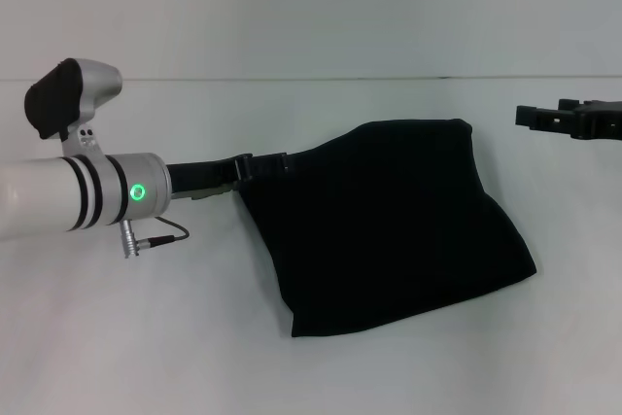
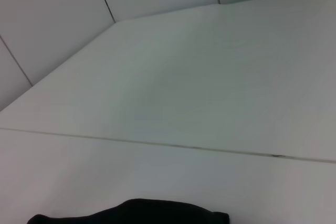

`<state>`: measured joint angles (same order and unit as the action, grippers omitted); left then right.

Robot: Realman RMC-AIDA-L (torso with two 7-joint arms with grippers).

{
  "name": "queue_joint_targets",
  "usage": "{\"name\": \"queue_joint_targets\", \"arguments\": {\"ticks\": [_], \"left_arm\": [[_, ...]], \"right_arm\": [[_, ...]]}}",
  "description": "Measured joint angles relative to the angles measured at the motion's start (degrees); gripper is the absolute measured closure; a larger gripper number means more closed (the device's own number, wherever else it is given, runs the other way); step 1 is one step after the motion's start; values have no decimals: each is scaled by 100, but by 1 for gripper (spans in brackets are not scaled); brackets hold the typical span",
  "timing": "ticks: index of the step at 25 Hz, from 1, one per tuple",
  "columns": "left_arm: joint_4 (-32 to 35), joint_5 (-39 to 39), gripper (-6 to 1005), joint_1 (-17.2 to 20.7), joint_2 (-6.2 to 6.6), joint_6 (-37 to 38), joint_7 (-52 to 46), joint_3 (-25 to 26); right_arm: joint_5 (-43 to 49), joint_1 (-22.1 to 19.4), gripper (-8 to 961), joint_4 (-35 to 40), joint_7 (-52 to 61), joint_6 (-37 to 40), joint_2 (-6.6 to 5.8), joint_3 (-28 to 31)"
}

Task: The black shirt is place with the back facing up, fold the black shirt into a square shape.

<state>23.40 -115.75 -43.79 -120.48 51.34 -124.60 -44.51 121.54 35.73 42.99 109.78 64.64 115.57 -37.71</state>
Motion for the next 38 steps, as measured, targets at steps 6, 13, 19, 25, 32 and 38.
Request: {"name": "queue_joint_targets", "arguments": {"ticks": [6, 13, 19, 25, 32, 38], "left_arm": [[-43, 0, 128, -67, -44, -272, -25, -124], [-88, 0, 132, -91, -44, -324, -27, -140], [-25, 3, 136, 8, -14, -396, -29, -70], [-47, 2, 140, 20, -15, -435, -29, -113], [-85, 0, 144, -96, -76, -341, -36, -203], [-87, 4, 148, -175, -81, -327, -18, -247]], "right_arm": [[15, -25, 81, 5, -30, -24, -16, -3], [20, -39, 84, 8, -69, -35, -18, 0], [19, -39, 86, 8, -72, -54, -26, 0], [19, -35, 85, -18, -72, -97, -34, -13], [19, -26, 85, -11, -71, -104, -35, -7], [19, -22, 85, -16, -74, -119, -35, -37]]}}
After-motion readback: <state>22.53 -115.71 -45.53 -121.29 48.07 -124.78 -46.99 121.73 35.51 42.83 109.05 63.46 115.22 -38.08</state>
